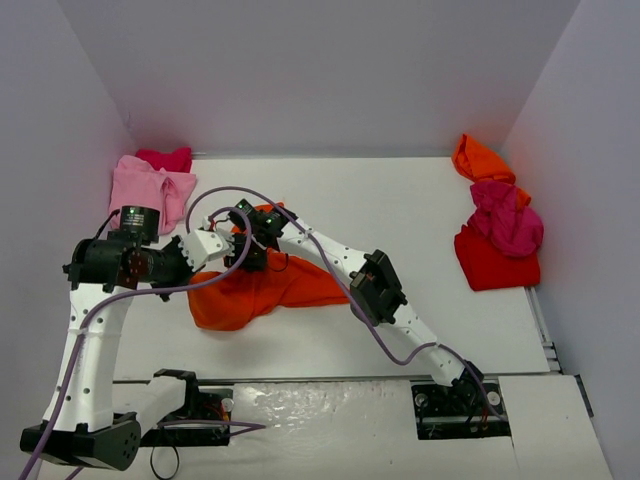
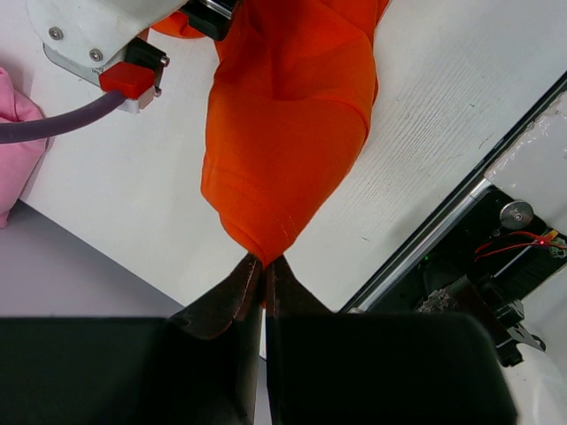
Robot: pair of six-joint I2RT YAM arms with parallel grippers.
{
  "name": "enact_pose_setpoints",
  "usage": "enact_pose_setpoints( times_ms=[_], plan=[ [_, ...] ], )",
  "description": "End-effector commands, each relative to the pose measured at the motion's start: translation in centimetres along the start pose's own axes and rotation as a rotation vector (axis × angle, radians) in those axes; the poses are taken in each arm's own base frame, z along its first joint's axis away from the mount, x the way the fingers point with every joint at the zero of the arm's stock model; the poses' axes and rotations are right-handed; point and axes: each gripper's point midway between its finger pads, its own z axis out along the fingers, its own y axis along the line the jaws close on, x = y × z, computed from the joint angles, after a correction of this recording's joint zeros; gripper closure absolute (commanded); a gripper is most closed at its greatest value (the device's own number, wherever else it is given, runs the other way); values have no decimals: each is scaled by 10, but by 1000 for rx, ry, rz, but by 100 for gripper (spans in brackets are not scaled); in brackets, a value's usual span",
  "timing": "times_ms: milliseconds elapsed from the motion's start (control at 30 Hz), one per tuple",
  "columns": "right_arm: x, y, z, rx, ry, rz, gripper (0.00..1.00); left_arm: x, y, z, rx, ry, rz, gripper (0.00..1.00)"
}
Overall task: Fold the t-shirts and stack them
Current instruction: Flatten out the tshirt
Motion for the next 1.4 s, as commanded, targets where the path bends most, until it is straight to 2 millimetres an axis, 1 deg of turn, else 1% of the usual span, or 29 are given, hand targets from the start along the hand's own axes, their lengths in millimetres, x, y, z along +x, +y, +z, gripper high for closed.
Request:
enact_pose_setpoints(
  times_ms=[0,100,167,333,467,500,567,733,900,1000,1133,1200,1367],
  plan=[
    [-40,-12,-21,86,-82,-27,68,6,-16,-12,46,15,-28,100],
    [-43,-9,-21,82,-88,-26,72,6,-17,-12,44,18,-27,100],
    [-46,-10,-23,84,-97,-28,77,7,-17,-13,43,23,-26,100],
    [-51,-12,-24,98,-107,-25,73,5,-16,-14,42,14,-26,100],
    [-51,-7,-16,89,-99,-29,75,3,-15,-16,36,8,-24,100],
    [-50,-6,-14,92,-94,-32,78,2,-15,-17,33,5,-23,100],
    [-45,-4,-8,87,-79,-39,79,1,-15,-20,29,0,-24,100],
    [-28,-4,7,88,-32,-30,78,-2,-13,-28,6,-14,-18,100],
    [-22,1,11,69,-18,-31,75,-7,-7,-37,-34,-32,-11,100],
    [-17,0,12,72,-5,-30,76,-8,-4,-42,-48,-28,-4,100],
    [-11,-10,8,97,3,-18,76,-6,0,-47,-75,-12,5,100],
    [-7,-20,6,126,9,-2,77,-5,1,-50,-83,-9,7,100],
    [-7,-47,-7,206,-9,33,79,-8,2,-58,-101,-19,13,100]
  ],
)
